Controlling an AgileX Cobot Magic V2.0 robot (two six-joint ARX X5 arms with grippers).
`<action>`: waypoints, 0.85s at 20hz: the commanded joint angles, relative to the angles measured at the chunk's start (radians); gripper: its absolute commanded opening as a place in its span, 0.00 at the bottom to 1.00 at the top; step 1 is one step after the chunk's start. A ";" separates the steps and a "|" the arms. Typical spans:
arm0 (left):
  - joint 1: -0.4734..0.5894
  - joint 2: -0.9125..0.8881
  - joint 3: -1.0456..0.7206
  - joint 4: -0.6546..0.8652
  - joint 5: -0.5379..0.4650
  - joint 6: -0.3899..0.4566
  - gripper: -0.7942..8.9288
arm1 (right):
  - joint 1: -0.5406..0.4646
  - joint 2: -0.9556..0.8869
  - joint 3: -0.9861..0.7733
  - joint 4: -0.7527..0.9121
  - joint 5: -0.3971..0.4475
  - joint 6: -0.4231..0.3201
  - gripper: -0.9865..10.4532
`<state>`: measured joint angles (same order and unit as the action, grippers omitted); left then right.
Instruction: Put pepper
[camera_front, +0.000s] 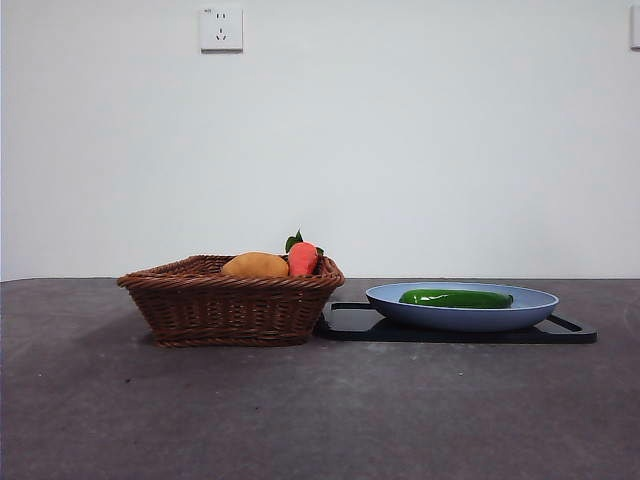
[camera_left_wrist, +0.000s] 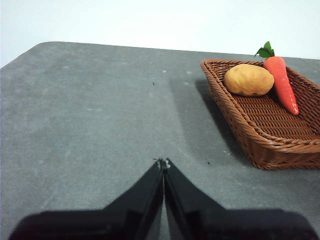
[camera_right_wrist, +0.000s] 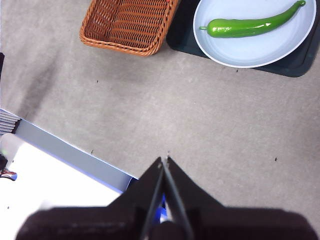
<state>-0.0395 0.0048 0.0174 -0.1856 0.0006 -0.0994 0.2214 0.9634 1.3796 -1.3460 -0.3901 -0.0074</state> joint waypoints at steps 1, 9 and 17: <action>0.003 -0.003 -0.011 0.013 0.004 -0.010 0.09 | 0.002 0.007 0.018 0.006 0.000 0.006 0.10; 0.002 -0.003 -0.011 0.013 0.005 -0.010 0.09 | -0.115 -0.241 -0.184 0.480 0.000 0.004 0.10; 0.002 -0.003 -0.011 0.013 0.004 -0.010 0.09 | -0.150 -0.645 -0.826 1.054 0.138 0.031 0.10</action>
<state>-0.0395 0.0048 0.0174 -0.1856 0.0006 -0.1001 0.0715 0.3370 0.5945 -0.3359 -0.2604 -0.0029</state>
